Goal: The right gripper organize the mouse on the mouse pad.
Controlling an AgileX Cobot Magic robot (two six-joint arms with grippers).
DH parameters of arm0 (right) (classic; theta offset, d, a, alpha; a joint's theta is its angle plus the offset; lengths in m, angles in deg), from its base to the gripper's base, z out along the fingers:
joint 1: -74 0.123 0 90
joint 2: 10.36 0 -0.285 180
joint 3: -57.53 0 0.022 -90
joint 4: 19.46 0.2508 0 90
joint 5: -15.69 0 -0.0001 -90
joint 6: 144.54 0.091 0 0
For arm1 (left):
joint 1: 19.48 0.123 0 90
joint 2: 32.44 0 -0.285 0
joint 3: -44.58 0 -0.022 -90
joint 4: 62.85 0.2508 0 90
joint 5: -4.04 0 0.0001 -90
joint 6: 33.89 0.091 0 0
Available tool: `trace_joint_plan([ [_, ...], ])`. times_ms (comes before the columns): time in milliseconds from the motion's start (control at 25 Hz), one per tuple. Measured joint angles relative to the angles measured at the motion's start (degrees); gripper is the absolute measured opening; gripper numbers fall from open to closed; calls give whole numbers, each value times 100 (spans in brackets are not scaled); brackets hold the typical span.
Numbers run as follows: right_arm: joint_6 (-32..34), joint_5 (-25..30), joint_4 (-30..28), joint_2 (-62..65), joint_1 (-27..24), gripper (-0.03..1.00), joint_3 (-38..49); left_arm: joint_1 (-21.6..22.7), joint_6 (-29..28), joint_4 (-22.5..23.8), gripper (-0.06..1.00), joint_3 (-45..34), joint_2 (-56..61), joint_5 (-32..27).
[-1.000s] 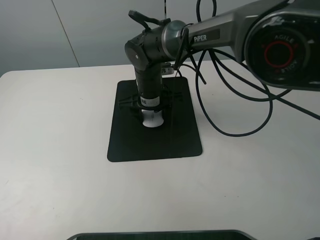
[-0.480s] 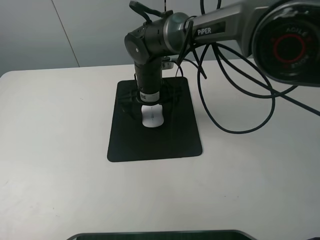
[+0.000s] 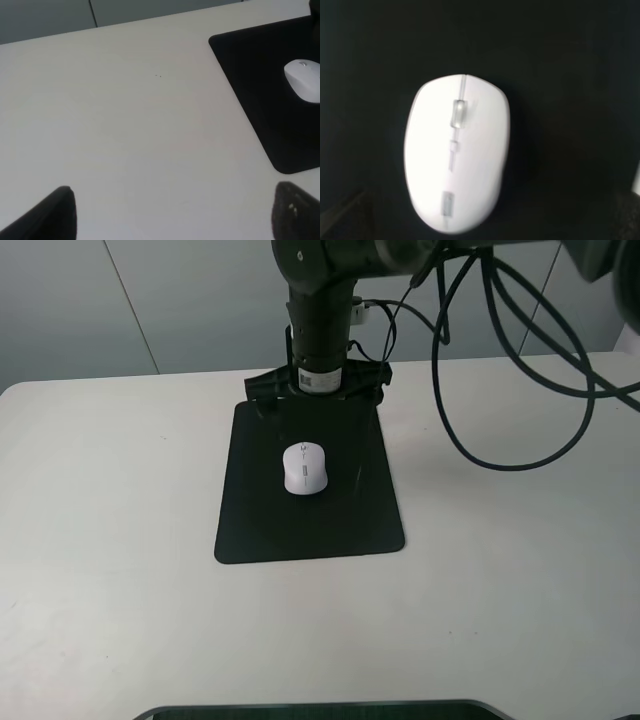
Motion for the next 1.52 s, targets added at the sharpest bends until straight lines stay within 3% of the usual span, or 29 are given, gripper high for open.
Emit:
trace_joint_plan([
  [280,-177,-51,123,1020,-643,70,1303,0,14,0,75,0,0,0],
  [600,-517,-221,191,2618,-1859,70,3212,0,23,0,75,0,-6,0],
  [840,-851,-289,236,3971,-2632,70,4170,0,23,0,75,0,-6,0],
  [1520,-1918,-558,32,7887,-2795,70,5159,0,-23,0,75,0,-6,0],
])
